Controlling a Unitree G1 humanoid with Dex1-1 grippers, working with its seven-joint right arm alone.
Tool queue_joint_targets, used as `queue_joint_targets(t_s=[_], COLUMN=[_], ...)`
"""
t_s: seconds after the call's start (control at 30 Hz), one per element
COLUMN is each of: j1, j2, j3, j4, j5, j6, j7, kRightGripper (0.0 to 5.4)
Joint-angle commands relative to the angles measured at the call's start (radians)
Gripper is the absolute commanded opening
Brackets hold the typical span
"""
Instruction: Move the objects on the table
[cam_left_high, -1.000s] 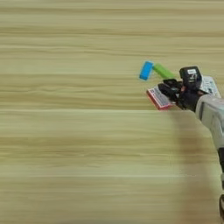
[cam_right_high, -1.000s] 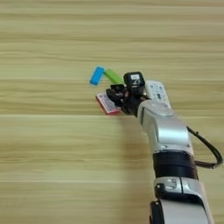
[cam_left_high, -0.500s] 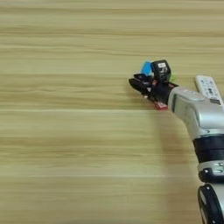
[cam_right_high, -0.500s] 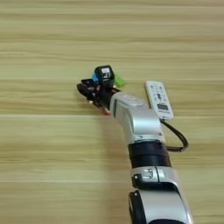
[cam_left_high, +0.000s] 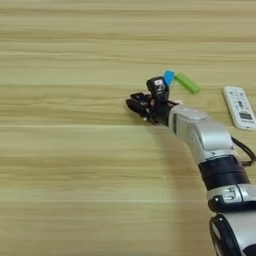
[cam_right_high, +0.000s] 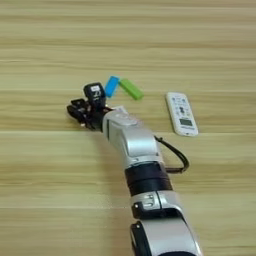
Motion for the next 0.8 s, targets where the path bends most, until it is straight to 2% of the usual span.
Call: queue_joint_targets(t_s=[0.03,0.4,0.57,0.67,0.8], j1=[-0.074,-0.085,-0.099,-0.11,-0.122], j2=[-0.009,-0.004,0.0,-0.004,-0.008], j3=[0.003,0.011,-0.004,-0.011,-0.037], j4=[-0.014,0.037,0.074,0.106,0.126], j5=[-0.013,-0.016,0.006,-0.008,0.009], j6=[-0.05,-0.054,-0.031,-0.057,-0.058], j7=[-0.001,0.014,0.037,0.03,0.035], kRightGripper=[2.48,2.48,2.48,2.48,2.48])
